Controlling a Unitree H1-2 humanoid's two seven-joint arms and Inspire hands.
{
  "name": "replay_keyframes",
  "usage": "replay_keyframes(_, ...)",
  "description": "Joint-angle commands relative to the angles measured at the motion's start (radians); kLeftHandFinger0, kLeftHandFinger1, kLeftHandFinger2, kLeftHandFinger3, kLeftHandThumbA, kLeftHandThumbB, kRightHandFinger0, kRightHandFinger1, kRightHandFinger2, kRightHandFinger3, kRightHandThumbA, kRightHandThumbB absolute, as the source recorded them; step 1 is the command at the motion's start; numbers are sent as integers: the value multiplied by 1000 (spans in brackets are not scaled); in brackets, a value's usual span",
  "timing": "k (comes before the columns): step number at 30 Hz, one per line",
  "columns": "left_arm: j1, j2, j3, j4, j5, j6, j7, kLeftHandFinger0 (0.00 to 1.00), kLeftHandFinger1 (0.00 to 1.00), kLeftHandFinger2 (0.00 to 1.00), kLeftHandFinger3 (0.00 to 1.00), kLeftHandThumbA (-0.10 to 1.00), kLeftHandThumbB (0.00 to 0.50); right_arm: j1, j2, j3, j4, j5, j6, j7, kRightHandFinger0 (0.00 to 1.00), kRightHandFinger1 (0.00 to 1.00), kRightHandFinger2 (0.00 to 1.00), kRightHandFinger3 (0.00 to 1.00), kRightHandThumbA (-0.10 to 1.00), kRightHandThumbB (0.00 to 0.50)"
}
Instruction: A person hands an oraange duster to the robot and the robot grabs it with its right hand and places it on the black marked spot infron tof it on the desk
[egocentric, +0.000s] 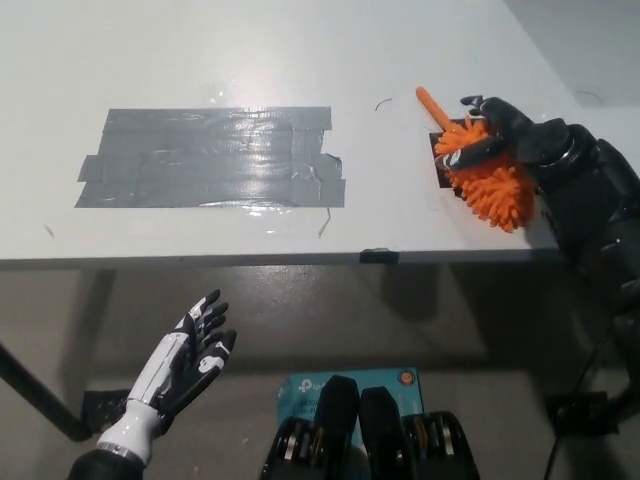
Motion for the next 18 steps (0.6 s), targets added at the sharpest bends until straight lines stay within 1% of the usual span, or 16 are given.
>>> replay_keyframes(1, -18, 15, -2, -16, 1, -3, -16, 1000, 1000, 1000, 1000, 591, 224, -34, -21, -33, -172, 11, -91, -117, 1000, 1000, 1000, 1000, 854, 437)
replay_keyframes(2, -18, 15, -2, -18, 2, -1, -16, 1000, 1000, 1000, 1000, 593, 228, -28, -28, -32, -214, 0, -93, -130, 1000, 1000, 1000, 1000, 868, 431)
replay_keyframes(3, -18, 15, -3, -21, 5, 3, -15, 1000, 1000, 1000, 1000, 595, 228, -18, -36, -42, -279, -2, -95, -141, 1000, 1000, 1000, 1000, 870, 436)
replay_keyframes(5, -17, 17, -6, -24, 11, 7, -14, 1000, 1000, 1000, 1000, 600, 227, 3, -62, -62, -463, -20, -60, -153, 1000, 1000, 1000, 1000, 944, 437)
replay_keyframes(7, -19, 16, -6, -22, 12, 9, -14, 1000, 1000, 1000, 1000, 602, 230, 12, -78, -76, -557, -25, -51, -156, 1000, 1000, 1000, 1000, 951, 430)
replay_keyframes(8, -22, 15, -5, -19, 11, 8, -14, 1000, 1000, 1000, 1000, 602, 231, 24, -92, -93, -663, -32, -31, -157, 1000, 1000, 1000, 1000, 949, 415)
replay_keyframes(9, -25, 15, -6, -17, 12, 7, -14, 1000, 1000, 1000, 1000, 598, 223, 29, -99, -103, -715, -34, -21, -156, 1000, 1000, 1000, 1000, 947, 415)
replay_keyframes(10, -27, 15, -6, -16, 12, 7, -14, 1000, 1000, 1000, 1000, 599, 226, 40, -108, -113, -797, -40, -8, -150, 1000, 1000, 1000, 1000, 953, 409)
replay_keyframes(11, -30, 16, -7, -14, 14, 5, -14, 1000, 1000, 1000, 1000, 599, 224, 54, -114, -127, -885, -39, 7, -140, 1000, 1000, 1000, 1000, 955, 421)
replay_keyframes(13, -44, 16, -8, -3, 18, 0, -13, 1000, 1000, 1000, 1000, 600, 223, 96, -125, -157, -1091, -27, 37, -107, 1000, 1000, 1000, 1000, 941, 436)
replay_keyframes(14, -47, 16, -9, 0, 20, -2, -13, 1000, 1000, 1000, 1000, 602, 221, 141, -122, -175, -1208, -10, 43, -92, 1000, 1000, 1000, 1000, 867, 414)
replay_keyframes(15, -49, 16, -11, 1, 22, -2, -13, 1000, 1000, 1000, 1000, 604, 221, 180, -122, -185, -1287, 4, 38, -82, 1000, 1000, 1000, 1000, 853, 404)
replay_keyframes(17, -50, 15, -11, 4, 20, -3, -15, 1000, 1000, 1000, 1000, 608, 228, 248, -118, -200, -1406, 25, 34, -69, 1000, 1000, 1000, 1000, 849, 405)
replay_keyframes(18, -50, 14, -9, 6, 14, -5, -16, 1000, 1000, 1000, 1000, 609, 228, 308, -109, -211, -1494, 39, 33, -64, 1000, 1000, 1000, 1000, 866, 410)
